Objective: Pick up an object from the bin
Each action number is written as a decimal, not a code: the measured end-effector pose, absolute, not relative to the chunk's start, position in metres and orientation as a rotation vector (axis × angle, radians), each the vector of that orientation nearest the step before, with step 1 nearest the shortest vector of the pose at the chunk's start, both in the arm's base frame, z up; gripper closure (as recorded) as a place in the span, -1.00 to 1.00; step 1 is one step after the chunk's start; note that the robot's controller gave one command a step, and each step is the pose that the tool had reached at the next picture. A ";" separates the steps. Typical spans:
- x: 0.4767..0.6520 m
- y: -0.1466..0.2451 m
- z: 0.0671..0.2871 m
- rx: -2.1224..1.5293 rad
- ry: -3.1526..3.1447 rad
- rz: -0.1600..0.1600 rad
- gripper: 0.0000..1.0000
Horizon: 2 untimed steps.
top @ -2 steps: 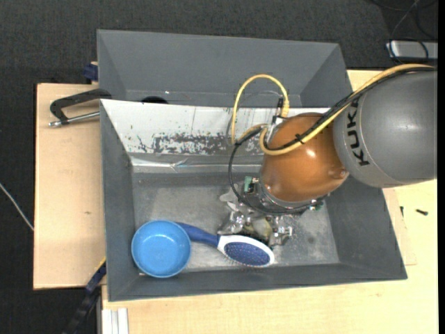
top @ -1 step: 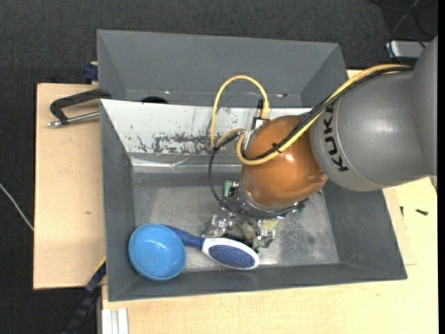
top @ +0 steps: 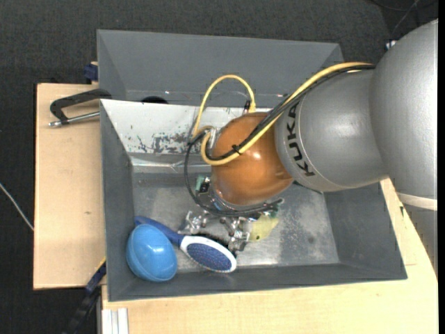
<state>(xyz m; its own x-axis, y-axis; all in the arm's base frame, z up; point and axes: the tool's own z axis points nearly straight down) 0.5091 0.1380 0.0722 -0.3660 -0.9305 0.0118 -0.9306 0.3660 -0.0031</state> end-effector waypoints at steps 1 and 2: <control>0.525 0.102 0.073 1.785 -2.595 -0.005 -1.00; 0.502 0.050 0.115 2.520 -1.904 0.017 -1.00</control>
Offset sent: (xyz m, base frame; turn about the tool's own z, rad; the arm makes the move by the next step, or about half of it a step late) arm 0.0143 -0.0381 -0.0022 -0.0141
